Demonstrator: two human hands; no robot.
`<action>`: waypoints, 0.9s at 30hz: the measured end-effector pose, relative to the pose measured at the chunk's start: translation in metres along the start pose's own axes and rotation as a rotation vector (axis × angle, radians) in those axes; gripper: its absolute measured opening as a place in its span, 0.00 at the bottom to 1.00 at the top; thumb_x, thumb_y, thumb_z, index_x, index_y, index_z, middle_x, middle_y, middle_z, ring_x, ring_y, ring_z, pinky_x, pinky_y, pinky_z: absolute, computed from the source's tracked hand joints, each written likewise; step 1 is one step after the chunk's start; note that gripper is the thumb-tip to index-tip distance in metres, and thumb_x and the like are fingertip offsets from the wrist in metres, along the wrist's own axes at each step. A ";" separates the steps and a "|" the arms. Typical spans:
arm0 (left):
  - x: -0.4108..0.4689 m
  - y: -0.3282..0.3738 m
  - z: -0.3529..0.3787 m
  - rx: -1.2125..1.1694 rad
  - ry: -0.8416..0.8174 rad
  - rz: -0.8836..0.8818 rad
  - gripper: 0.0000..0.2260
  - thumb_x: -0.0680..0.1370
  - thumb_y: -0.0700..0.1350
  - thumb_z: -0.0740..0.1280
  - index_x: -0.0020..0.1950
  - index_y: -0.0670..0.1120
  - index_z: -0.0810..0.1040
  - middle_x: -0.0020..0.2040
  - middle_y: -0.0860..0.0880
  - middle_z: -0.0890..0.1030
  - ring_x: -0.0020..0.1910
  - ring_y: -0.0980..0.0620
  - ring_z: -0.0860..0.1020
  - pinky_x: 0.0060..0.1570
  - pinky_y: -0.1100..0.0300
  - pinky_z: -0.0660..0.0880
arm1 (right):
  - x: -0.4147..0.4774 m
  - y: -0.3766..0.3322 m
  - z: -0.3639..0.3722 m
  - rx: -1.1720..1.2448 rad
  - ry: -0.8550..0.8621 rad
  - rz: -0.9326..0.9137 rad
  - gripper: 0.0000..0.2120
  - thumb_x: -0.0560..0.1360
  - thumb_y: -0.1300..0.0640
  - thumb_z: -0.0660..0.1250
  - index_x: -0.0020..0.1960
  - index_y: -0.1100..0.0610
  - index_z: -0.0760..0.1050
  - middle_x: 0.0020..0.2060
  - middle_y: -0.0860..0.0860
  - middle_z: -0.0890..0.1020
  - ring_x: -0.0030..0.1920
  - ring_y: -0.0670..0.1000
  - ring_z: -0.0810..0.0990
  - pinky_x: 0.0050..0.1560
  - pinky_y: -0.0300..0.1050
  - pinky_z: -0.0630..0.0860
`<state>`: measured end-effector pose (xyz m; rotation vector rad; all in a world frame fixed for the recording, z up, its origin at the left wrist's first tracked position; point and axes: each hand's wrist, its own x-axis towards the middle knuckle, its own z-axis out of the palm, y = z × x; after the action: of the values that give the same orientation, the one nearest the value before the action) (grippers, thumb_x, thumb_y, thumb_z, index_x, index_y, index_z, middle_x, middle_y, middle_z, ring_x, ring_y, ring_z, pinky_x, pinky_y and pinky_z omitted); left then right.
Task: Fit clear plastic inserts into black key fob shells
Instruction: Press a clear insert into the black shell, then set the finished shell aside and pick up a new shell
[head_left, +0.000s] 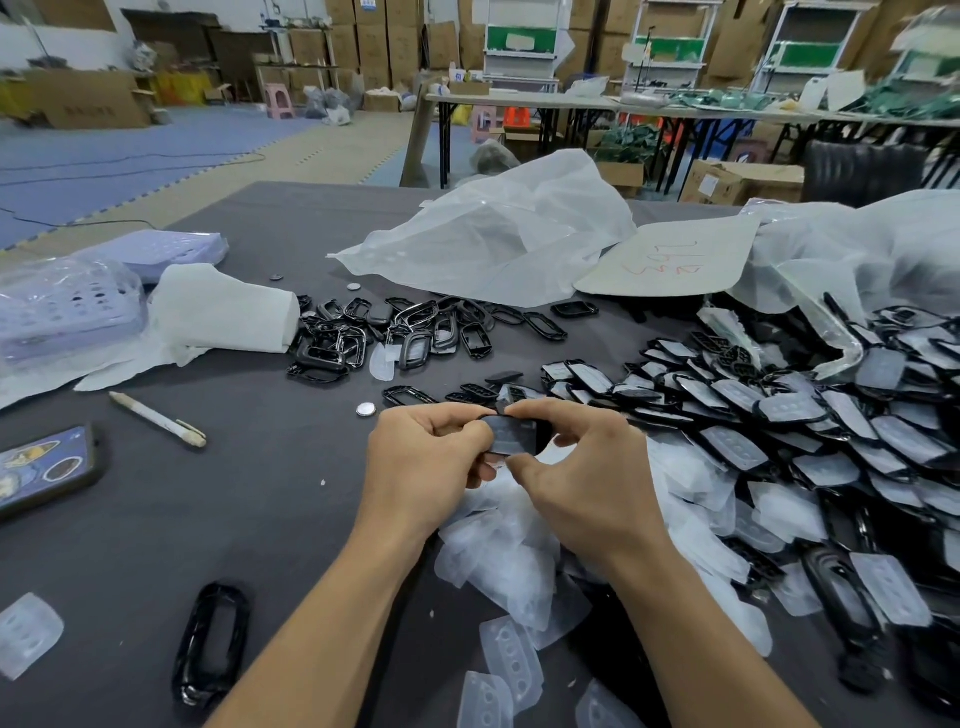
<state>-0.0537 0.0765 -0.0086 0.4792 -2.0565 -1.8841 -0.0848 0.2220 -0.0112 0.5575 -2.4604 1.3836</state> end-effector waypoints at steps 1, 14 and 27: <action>-0.001 0.000 0.001 0.016 0.008 0.011 0.10 0.71 0.42 0.70 0.39 0.55 0.89 0.31 0.47 0.85 0.29 0.50 0.83 0.30 0.62 0.78 | 0.001 0.001 -0.002 -0.010 0.007 -0.003 0.20 0.65 0.63 0.78 0.53 0.46 0.86 0.42 0.30 0.82 0.47 0.27 0.76 0.49 0.21 0.67; 0.007 -0.006 -0.008 0.172 0.255 0.015 0.11 0.75 0.44 0.69 0.40 0.57 0.87 0.34 0.61 0.85 0.34 0.63 0.83 0.38 0.61 0.79 | 0.015 0.028 -0.052 -0.419 0.287 0.267 0.38 0.73 0.63 0.74 0.79 0.52 0.64 0.74 0.53 0.72 0.77 0.56 0.65 0.78 0.56 0.57; 0.034 -0.024 -0.023 0.886 -0.015 0.189 0.21 0.82 0.43 0.61 0.76 0.50 0.73 0.75 0.52 0.74 0.76 0.51 0.64 0.76 0.55 0.56 | 0.050 0.007 0.021 -0.387 -0.189 0.082 0.19 0.77 0.64 0.65 0.62 0.48 0.83 0.62 0.51 0.81 0.67 0.53 0.74 0.72 0.48 0.68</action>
<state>-0.0730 0.0393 -0.0305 0.4272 -2.7520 -0.7916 -0.1332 0.1974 -0.0072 0.5199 -2.8308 0.8735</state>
